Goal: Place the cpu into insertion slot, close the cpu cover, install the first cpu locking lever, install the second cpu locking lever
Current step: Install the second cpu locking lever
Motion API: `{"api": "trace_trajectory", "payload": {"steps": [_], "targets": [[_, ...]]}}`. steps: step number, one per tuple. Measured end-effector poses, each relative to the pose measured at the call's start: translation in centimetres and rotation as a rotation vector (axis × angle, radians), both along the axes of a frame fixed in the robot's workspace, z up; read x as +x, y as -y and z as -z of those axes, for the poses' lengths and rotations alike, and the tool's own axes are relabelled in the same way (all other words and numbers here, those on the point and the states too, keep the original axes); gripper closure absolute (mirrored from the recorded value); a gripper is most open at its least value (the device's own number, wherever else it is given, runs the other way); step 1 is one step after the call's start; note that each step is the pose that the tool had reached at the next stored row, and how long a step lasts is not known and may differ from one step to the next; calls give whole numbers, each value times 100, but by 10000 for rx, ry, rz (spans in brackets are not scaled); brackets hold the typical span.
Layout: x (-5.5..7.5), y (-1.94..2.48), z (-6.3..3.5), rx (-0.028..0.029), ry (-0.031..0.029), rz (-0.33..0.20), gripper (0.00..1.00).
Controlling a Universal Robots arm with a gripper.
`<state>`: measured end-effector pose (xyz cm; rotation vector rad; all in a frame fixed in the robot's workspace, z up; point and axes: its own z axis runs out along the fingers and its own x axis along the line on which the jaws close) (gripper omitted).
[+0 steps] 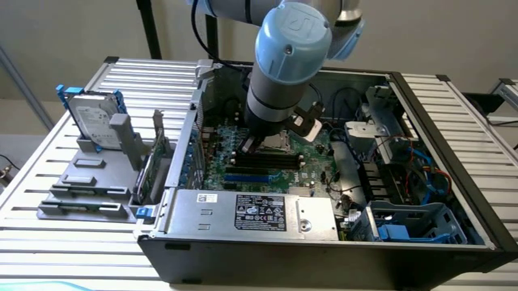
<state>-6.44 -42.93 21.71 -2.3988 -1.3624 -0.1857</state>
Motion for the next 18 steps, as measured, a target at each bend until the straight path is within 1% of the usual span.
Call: {"api": "trace_trajectory", "payload": {"steps": [6, 13, 18], "targets": [[-29, -50, 96, -17, 18, 0, 89], [-56, -84, 158, -108, 19, 0, 89], [-76, -99, 173, -149, 19, 0, 89]]}}
